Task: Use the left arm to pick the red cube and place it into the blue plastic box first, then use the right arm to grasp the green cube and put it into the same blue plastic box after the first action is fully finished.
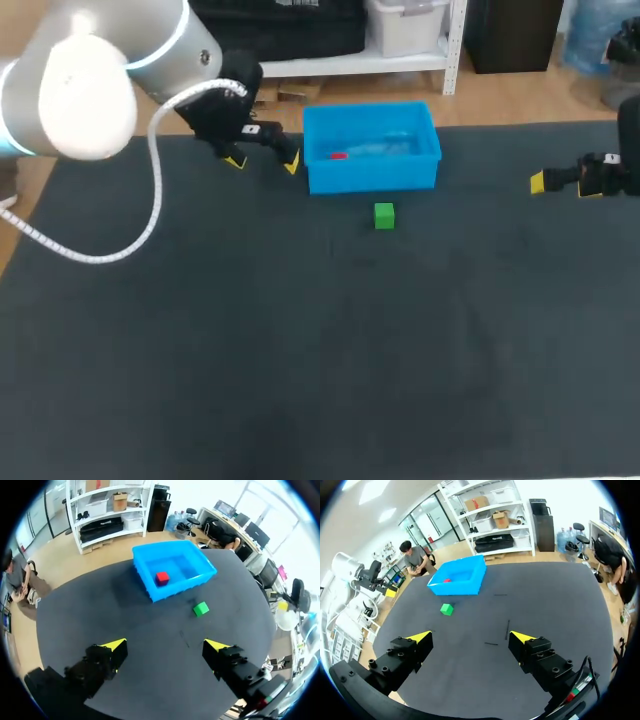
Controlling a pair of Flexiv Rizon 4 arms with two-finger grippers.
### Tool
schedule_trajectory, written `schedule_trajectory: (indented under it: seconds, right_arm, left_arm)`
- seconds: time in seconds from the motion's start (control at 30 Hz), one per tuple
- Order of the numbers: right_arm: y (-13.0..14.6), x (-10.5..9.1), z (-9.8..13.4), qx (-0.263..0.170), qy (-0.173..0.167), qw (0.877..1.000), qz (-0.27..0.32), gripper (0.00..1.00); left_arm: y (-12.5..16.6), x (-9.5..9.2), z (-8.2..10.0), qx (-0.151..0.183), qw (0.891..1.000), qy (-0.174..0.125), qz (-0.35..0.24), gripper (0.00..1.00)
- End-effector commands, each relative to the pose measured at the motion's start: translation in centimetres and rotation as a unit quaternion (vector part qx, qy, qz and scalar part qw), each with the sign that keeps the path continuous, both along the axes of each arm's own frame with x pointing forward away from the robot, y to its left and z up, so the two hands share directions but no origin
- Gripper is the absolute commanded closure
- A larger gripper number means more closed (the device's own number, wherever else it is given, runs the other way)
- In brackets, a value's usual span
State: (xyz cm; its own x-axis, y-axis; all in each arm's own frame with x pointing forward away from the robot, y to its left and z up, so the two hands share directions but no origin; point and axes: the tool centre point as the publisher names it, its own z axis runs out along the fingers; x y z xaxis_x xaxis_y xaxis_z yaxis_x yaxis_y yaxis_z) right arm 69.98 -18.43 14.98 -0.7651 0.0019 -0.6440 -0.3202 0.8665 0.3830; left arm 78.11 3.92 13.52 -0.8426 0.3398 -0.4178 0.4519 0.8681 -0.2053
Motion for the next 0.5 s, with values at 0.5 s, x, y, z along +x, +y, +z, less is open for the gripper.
schedule_trajectory:
  seconds: [0.5]
  right_arm:
    - [0.0, 0.0, 0.0, 0.0, 0.0, 1.0, 0.0, 0.0]
  left_arm:
    - [2.3, -2.2, -0.4, -0.022, 0.998, -0.035, -0.052, 0.0]
